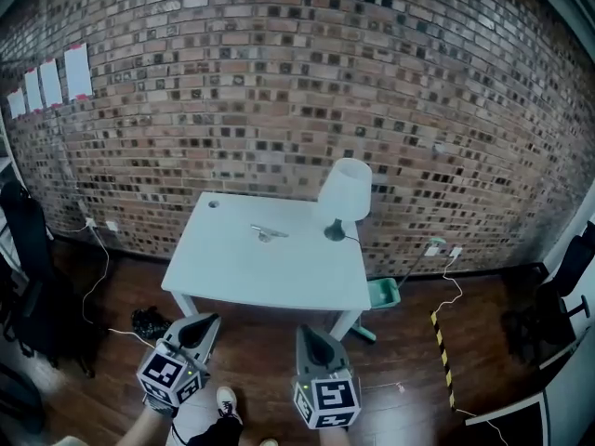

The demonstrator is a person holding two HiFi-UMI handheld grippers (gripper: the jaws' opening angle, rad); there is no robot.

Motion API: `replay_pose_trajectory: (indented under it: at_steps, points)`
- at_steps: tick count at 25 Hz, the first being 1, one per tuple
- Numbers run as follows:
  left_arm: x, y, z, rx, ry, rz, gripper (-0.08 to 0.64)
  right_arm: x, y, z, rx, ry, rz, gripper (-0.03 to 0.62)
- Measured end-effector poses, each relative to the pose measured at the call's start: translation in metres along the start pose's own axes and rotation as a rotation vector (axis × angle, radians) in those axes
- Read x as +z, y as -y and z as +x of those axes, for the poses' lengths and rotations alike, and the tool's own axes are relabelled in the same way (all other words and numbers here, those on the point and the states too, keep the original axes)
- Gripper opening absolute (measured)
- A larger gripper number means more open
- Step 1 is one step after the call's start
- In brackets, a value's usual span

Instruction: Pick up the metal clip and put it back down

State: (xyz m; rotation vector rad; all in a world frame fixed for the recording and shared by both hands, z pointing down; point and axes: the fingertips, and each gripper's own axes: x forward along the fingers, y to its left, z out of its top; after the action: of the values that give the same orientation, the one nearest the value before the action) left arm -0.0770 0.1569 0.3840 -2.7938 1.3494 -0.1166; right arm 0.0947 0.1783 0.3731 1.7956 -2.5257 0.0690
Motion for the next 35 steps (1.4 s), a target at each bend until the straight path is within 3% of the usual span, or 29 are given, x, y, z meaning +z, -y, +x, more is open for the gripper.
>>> replay_pose_trajectory:
  at_steps: [11, 18, 35]
  points:
    - [0.007, 0.014, -0.063, 0.013, 0.008, -0.005, 0.006, 0.014, -0.048, -0.041, 0.017, 0.009, 0.007, -0.015]
    - [0.021, 0.013, -0.071, -0.023, 0.026, 0.027, 0.005, 0.025, -0.057, -0.047, -0.021, 0.030, 0.003, -0.015]
    - [0.026, 0.000, -0.076, -0.054, 0.038, 0.047, 0.005, 0.024, -0.079, -0.032, -0.024, 0.015, -0.016, -0.017]
